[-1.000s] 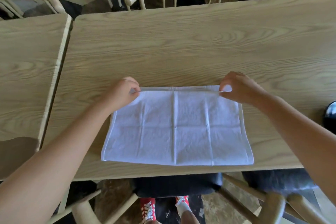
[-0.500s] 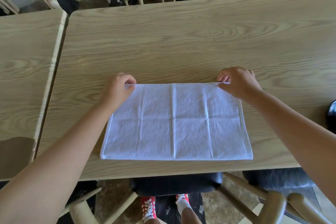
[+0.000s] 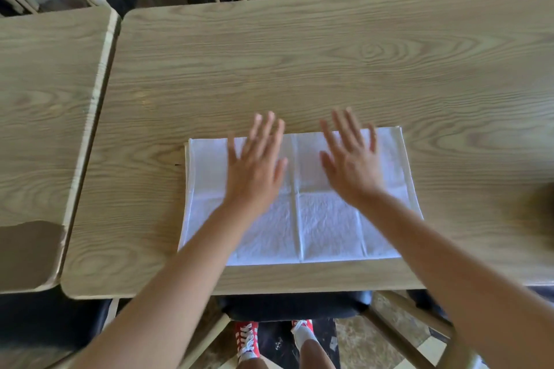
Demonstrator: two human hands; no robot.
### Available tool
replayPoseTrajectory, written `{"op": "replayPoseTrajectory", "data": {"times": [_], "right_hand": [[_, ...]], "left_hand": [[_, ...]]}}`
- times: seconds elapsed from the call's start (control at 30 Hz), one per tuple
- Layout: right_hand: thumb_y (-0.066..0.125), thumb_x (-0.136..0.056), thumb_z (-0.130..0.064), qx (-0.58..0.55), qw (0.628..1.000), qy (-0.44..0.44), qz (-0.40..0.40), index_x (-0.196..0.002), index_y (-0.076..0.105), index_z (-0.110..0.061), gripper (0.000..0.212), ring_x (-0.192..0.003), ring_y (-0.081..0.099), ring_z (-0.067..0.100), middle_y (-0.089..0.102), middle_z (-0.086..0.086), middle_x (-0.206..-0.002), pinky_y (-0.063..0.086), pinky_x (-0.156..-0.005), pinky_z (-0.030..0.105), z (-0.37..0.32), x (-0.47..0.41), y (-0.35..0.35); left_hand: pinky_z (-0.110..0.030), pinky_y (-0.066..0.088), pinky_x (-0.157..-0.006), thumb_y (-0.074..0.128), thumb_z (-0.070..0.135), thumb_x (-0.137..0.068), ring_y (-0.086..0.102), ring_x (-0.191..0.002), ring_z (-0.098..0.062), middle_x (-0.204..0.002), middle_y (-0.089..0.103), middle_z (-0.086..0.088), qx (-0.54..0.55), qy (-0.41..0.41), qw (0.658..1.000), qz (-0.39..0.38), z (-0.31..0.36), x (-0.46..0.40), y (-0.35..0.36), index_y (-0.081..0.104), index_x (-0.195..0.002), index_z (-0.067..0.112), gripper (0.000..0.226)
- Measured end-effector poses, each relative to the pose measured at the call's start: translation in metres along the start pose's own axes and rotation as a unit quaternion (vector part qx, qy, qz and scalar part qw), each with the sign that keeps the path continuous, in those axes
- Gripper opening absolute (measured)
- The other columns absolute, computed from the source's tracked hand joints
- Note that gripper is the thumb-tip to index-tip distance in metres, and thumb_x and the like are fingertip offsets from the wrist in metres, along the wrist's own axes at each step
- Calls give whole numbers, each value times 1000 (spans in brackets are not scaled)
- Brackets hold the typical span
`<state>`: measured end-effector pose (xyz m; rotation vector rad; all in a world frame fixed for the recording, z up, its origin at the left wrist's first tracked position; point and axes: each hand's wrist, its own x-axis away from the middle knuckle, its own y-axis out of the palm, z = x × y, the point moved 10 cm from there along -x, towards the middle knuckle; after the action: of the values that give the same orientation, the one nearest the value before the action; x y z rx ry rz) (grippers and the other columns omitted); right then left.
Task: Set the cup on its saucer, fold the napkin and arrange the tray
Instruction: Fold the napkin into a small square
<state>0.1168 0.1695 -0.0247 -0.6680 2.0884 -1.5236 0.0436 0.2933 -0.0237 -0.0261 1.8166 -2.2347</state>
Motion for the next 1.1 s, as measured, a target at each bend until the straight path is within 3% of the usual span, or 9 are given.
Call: {"op": "replayPoseTrajectory", "data": {"times": [0.07,0.17,0.4,0.53,0.63,0.73,0.93,1.03,1.1], "right_hand": [[41,-95,-28,-8,998,-7,-61,-145,26,-16,54,-145,11,22,18,6,-156,6,-115,49,-22,8,30],[39,-95,-33,-10,997,-1,-72,-146,22,-16,56,-144,13,17,19,2,-156,7,-116,45,-6,12,36],[10,-86,-48,81,981,167,-54,-147,16,-10,72,-145,7,16,15,4,-157,-1,-116,52,89,42,1],[21,-91,-45,53,989,135,-1,-146,20,-9,66,-143,11,17,20,6,-156,-1,-114,50,8,54,-4],[24,-92,-41,41,996,72,-46,-146,20,-11,61,-142,14,20,19,4,-154,4,-113,49,-51,84,24],[27,-90,-41,51,993,78,-71,-144,27,-13,61,-141,18,21,28,3,-152,8,-112,48,-29,107,31],[20,-90,-44,56,986,131,-88,-147,8,-17,64,-144,5,16,8,0,-155,-3,-116,40,36,128,19],[21,-90,-45,70,984,139,-85,-148,11,-20,64,-144,5,16,5,-2,-154,-5,-115,42,34,127,18],[22,-90,-45,73,984,139,-81,-148,14,-20,64,-143,6,15,6,-2,-153,-5,-115,42,36,127,17]], "left_hand": [[-60,13,-110,38,34,-92,24,-141,-23,-153,28,-4,-29,14,999,-41,19,6,23,28,-144,23,54],[-60,7,-110,29,45,-88,20,-143,-21,-154,26,1,-27,-32,996,-73,5,7,38,29,-142,34,55],[-62,2,-109,23,59,-81,6,-145,-19,-158,12,5,-31,-46,993,-105,1,8,47,16,-144,39,66],[-64,4,-109,28,59,-84,7,-145,-21,-158,12,2,-33,-49,993,-99,1,7,46,15,-144,38,65],[-64,7,-108,30,59,-84,10,-145,-21,-157,15,2,-32,-45,995,-89,3,6,43,18,-143,38,64],[-64,8,-109,29,57,-82,12,-144,-20,-157,19,2,-30,-42,995,-80,2,6,41,21,-143,39,64],[-65,1,-109,30,55,-86,3,-145,-18,-158,9,3,-30,-47,993,-100,-1,8,45,13,-144,39,63],[-64,-10,-106,21,55,-88,-2,-145,-17,-159,2,1,-1,-111,993,-51,5,12,30,9,-145,37,62],[-62,-10,-107,24,52,-89,5,-145,-19,-158,10,-1,28,-76,997,-12,44,25,21,13,-146,34,60]]}}
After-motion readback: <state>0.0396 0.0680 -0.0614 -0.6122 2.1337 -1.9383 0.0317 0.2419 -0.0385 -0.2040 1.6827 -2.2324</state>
